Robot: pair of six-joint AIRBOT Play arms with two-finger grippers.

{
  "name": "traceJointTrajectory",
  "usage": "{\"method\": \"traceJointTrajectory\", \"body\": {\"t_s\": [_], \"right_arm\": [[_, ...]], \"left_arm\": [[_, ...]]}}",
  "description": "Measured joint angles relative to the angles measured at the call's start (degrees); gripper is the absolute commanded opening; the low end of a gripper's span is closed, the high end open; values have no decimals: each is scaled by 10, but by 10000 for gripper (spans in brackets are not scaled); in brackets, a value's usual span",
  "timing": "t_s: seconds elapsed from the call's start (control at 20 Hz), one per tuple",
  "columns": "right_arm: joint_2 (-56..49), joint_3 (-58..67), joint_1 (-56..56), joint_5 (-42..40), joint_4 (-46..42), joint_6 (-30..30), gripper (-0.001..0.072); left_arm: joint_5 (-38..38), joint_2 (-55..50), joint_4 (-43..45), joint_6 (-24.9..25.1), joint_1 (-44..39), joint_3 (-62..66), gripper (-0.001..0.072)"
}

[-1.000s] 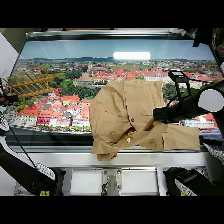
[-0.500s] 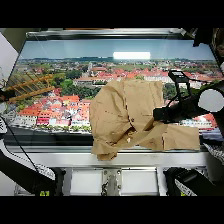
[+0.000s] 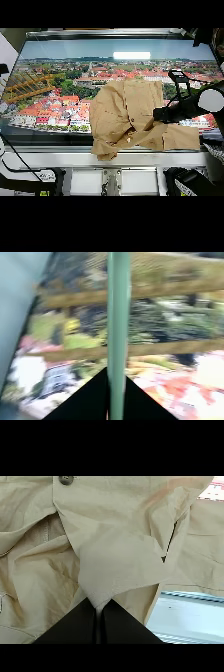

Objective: Fold the clothes and pants, and hang the long-sleeved shirts on hangers.

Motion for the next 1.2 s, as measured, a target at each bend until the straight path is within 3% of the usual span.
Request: {"method": "traceJointTrajectory", "body": {"t_s": [0.25,0.45,0.65,1.0,1.2], "right_arm": [[0,0,0,0,0,0,17],[0,0,0,0,0,0,17],[0,0,0,0,0,0,17],[0,0,0,0,0,0,17],[0,0,0,0,0,0,17]], "left_arm": [[-171,87,-166,192,-88,-4,12],[-282,151,-240,283,-144,-79,11],[-304,236,-263,340,-189,-230,12],[-311,366,-246,382,-267,-444,12],[-308,435,-273,494,-283,-522,11]]}}
